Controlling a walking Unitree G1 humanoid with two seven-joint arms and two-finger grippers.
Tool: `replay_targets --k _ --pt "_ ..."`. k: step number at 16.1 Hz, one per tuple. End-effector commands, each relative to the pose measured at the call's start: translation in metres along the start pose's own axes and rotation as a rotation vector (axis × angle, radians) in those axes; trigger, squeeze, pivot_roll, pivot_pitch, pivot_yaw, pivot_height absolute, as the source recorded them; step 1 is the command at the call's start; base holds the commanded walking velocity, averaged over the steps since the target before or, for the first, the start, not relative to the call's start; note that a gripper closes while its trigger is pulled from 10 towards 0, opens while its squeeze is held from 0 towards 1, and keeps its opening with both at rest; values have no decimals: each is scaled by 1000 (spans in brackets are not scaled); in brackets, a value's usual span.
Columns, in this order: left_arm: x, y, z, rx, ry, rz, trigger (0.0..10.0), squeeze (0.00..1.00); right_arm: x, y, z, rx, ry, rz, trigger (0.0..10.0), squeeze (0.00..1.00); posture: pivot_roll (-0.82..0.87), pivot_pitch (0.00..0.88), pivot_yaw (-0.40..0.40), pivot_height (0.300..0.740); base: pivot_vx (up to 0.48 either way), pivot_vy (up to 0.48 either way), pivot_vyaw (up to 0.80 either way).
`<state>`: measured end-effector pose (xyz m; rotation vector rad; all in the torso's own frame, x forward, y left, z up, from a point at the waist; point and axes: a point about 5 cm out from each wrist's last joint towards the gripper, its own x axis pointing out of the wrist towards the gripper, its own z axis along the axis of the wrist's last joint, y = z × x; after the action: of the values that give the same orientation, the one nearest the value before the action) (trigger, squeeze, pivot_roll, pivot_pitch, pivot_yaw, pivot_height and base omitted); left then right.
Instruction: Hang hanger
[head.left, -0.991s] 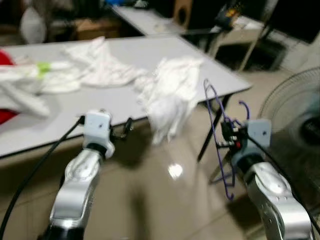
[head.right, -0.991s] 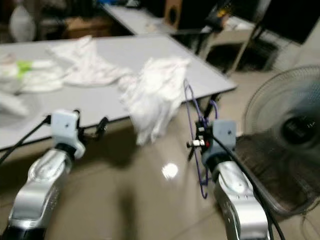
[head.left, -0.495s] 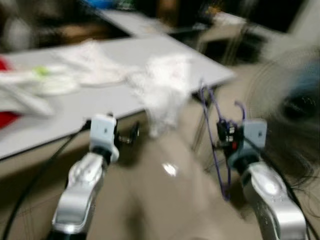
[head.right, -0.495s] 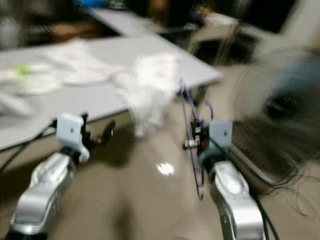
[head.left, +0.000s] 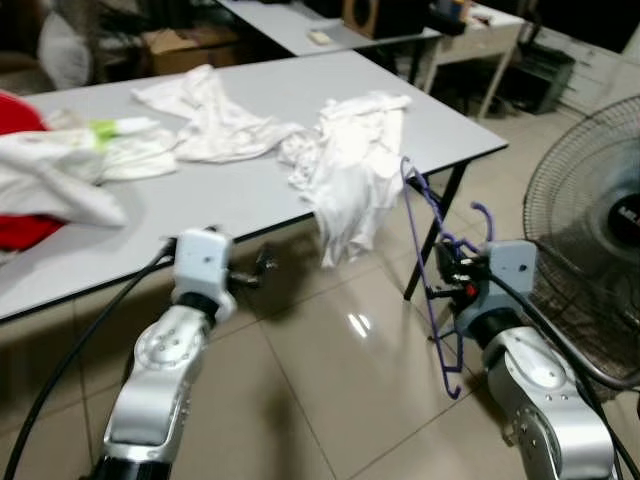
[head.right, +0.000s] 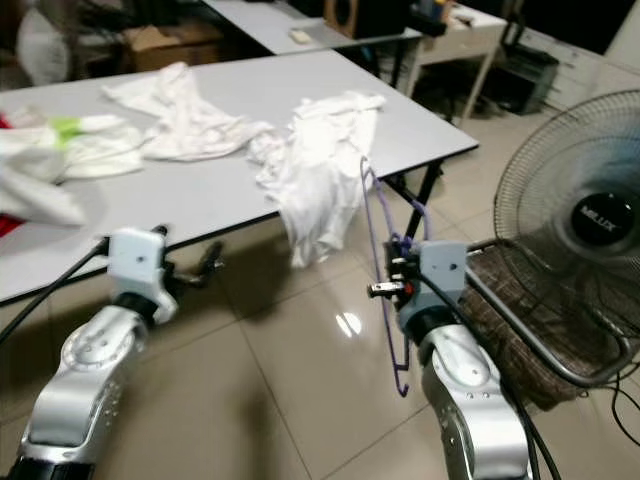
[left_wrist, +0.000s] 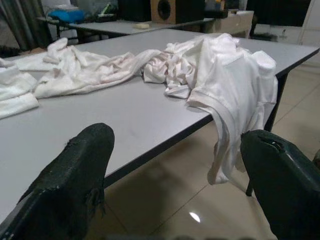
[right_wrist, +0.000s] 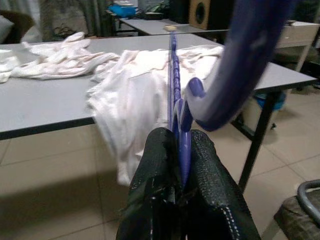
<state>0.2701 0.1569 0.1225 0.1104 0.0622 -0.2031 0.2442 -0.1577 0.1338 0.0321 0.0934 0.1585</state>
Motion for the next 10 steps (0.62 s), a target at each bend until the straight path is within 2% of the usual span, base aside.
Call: replay_targets --k 1,2,3,7,10 --pt "3 -11 4 1 -26 -43 10000 133 -4 -12 -1 -17 5 -50 10000 0 -148 0 -43 740 326 0 0" --pt "4 -13 4 -2 -24 -48 10000 133 -3 -13 0 -17 2 -53 10000 0 -153 0 -43 740 334 0 0" --pt "5 -13 5 -6 -27 -51 10000 133 -2 -13 2 1 -6 -53 10000 0 -153 0 -43 740 337 0 -800" --pt "2 -15 3 -8 -25 -39 10000 133 0 -15 1 -19 1 -50 10000 0 -131 0 -59 740 340 0 0" --pt "11 -13 8 -5 -36 -30 10000 137 2 -17 3 -12 -5 -60 10000 0 -149 0 -42 740 354 0 0"
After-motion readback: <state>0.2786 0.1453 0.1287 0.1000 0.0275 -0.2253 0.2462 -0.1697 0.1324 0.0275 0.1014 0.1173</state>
